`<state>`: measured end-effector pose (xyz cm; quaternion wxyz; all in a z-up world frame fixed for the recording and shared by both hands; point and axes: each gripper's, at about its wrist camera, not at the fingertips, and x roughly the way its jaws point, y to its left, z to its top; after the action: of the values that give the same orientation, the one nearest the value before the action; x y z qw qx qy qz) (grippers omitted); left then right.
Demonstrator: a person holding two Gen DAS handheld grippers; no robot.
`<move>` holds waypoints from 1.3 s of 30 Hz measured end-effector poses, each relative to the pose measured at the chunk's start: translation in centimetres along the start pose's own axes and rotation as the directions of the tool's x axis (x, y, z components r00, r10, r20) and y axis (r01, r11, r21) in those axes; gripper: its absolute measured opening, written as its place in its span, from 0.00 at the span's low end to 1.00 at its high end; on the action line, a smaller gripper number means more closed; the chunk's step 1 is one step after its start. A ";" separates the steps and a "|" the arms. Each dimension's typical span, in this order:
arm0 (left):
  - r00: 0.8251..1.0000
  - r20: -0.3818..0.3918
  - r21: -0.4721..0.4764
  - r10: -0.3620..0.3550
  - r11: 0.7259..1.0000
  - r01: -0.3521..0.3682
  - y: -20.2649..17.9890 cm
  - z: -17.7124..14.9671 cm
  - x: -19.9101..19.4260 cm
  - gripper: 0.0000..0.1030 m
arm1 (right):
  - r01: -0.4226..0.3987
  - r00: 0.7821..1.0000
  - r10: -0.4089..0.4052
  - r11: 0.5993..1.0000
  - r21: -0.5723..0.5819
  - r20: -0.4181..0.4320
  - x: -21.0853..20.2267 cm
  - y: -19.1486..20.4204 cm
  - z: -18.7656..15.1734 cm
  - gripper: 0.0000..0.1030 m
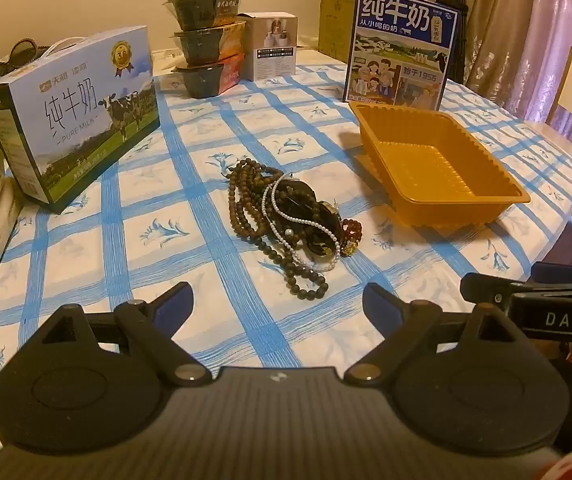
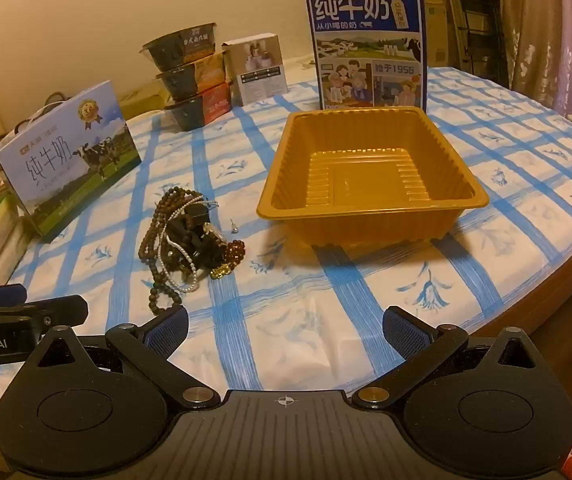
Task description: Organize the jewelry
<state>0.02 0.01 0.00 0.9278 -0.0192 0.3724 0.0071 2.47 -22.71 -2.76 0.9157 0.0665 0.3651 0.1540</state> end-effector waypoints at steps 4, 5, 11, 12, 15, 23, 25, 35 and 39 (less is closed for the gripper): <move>1.000 0.000 0.000 0.000 1.000 0.000 0.0 0.0 0.1 0.88 | 0.001 1.000 -0.001 1.000 -0.001 -0.003 0.0 0.0 0.0 1.00; 1.000 -0.001 0.000 -0.001 1.000 0.001 0.0 0.0 0.1 0.88 | 0.002 1.000 -0.002 1.000 -0.002 -0.002 0.0 0.0 0.0 1.00; 1.000 0.002 -0.001 -0.002 1.000 0.002 0.0 0.0 0.0 0.88 | 0.002 1.000 -0.002 1.000 -0.002 -0.001 0.0 0.0 0.0 1.00; 1.000 0.002 -0.001 -0.002 1.000 0.002 0.0 0.0 0.0 0.88 | 0.002 1.000 -0.002 1.000 -0.002 -0.001 0.0 0.0 0.0 1.00; 1.000 0.003 -0.001 -0.002 1.000 0.002 0.0 0.0 0.0 0.88 | 0.001 1.000 -0.001 1.000 -0.002 -0.001 0.1 0.0 0.0 1.00; 1.000 0.001 -0.002 -0.003 1.000 0.003 0.0 0.0 0.0 0.88 | 0.001 1.000 -0.001 1.000 -0.002 -0.002 0.2 0.1 0.1 1.00; 1.000 0.001 -0.002 -0.003 1.000 0.003 0.0 0.0 0.0 0.88 | 0.001 1.000 -0.001 1.000 -0.002 -0.002 0.2 0.1 0.1 1.00; 1.000 0.000 -0.003 -0.004 1.000 0.004 0.0 0.0 0.0 0.88 | 0.001 1.000 -0.001 1.000 -0.002 -0.004 0.3 0.1 0.1 1.00; 1.000 0.000 -0.004 -0.005 1.000 0.005 0.0 0.0 0.0 0.88 | 0.001 1.000 -0.001 1.000 -0.002 -0.005 0.3 0.1 0.1 1.00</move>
<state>0.01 0.02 0.01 0.9278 -0.0219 0.3724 0.0053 2.76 -22.48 -2.85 0.9150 0.0649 0.3672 0.1540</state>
